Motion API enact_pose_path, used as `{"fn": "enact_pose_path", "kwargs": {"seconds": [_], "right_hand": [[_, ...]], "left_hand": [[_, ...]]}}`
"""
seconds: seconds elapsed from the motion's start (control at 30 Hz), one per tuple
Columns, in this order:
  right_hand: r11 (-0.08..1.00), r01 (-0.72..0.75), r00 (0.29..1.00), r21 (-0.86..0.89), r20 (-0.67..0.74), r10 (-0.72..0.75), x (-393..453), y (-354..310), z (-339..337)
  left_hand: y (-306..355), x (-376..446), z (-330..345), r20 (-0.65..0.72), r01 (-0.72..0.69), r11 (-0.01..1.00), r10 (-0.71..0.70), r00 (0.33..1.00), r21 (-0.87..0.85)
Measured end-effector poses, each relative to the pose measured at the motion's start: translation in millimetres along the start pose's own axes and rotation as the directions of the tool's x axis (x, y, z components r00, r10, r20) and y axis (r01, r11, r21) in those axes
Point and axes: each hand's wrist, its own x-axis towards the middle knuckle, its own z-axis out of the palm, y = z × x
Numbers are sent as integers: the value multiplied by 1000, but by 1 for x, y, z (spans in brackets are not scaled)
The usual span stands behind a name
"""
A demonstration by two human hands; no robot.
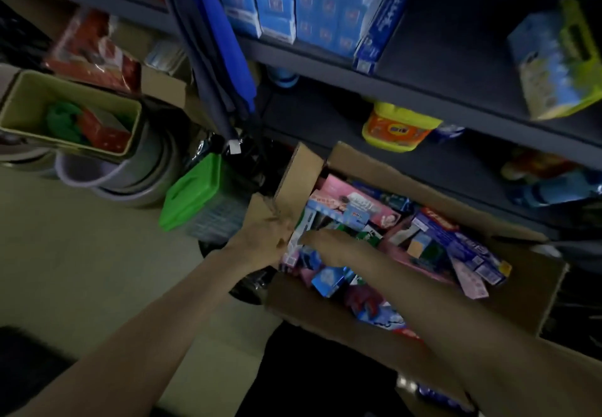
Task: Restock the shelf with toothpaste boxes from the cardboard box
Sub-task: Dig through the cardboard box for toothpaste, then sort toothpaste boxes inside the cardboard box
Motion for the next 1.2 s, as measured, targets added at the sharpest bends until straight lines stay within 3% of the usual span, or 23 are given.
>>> {"fn": "enact_pose_path", "kwargs": {"seconds": [0.07,0.13,0.2,0.27,0.3,0.37,0.5,0.6,0.7,0.77,0.87,0.97,1.1,1.2], "right_hand": [[979,45,998,-199,-30,-52,12,-1,8],[985,-29,999,-168,-23,26,15,-12,21],[976,-13,999,-216,48,24,21,-19,18],[983,-183,979,13,98,180,18,-27,16],[970,-239,966,45,106,234,12,-29,13],[979,-205,972,16,119,202,3,-30,-2],[995,-89,996,38,-18,90,-36,-31,-64],[1000,13,994,26,-109,-10,-70,-39,-133],[995,17,984,94,-177,0,-118,-55,-199],[986,34,967,161,-256,9,-154,-66,-232],[965,79,885,249,-463,47,-202,-76,-265],[857,174,809,485,-566,156,-252,-68,-279],[803,85,773,590,-548,321,-313,-37,-278],[615,278,639,738,-620,455,-346,-24,-281]], "left_hand": [[-9,-4,3,-26,48,997,-50,998,-60],[-16,-6,5,-50,59,996,-63,997,-68],[-19,-10,7,-73,59,996,-64,995,-68],[-22,-14,11,-74,67,993,-74,994,-98],[-22,-16,12,-68,77,992,-84,994,-103],[-21,-18,11,-37,85,991,-89,995,-99],[-7,-22,-22,-5,41,991,-42,999,-124],[13,-25,-63,-19,6,959,-12,1000,-282],[46,-33,-111,-22,-76,860,75,997,-504],[72,-41,-141,-83,-173,810,153,985,-561],[106,-56,-178,-190,-284,696,212,959,-660],[130,-69,-210,-265,-366,517,260,928,-774],[151,-80,-255,-411,-450,226,203,889,-864],[173,-79,-277,-447,-467,76,188,875,-881]]}}
